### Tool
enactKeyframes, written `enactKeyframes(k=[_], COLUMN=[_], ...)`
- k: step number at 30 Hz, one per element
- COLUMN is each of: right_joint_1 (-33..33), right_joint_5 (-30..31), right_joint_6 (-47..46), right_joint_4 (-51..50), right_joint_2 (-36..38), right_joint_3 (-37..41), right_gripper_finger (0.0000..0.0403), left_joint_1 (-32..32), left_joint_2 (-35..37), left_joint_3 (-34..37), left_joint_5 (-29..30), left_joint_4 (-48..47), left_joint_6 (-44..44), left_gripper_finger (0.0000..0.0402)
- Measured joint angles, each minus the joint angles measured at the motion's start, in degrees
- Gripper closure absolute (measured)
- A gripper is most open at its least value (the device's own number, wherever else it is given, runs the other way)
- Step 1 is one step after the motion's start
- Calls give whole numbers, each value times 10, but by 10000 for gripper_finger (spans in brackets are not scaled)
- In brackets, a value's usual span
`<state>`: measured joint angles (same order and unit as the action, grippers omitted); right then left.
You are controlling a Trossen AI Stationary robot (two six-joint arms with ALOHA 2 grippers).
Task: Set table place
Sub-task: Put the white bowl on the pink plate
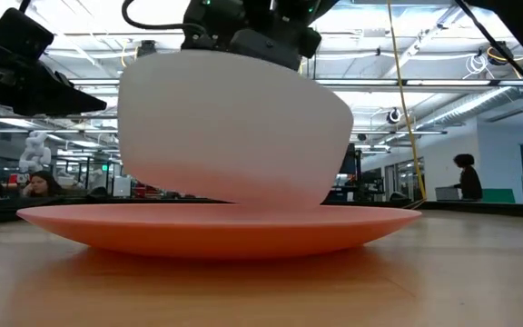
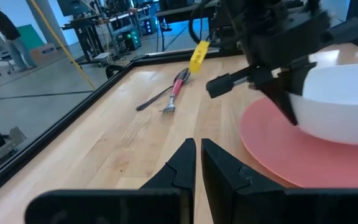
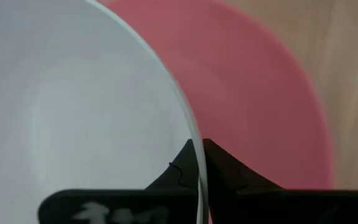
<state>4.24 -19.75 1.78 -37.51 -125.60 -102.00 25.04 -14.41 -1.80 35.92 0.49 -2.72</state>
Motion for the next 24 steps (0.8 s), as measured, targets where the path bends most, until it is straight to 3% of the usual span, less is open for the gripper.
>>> enactKeyframes(k=[24], right_joint_1=[4], right_joint_5=[34], right_joint_6=[-85], right_joint_4=[24], right_joint_2=[-9], right_joint_3=[12], right_gripper_finger=[403], left_joint_1=[0], left_joint_2=[-2], left_joint_3=[0], left_joint_5=[0], left_joint_4=[0], left_joint_6=[5], left_gripper_finger=[371])
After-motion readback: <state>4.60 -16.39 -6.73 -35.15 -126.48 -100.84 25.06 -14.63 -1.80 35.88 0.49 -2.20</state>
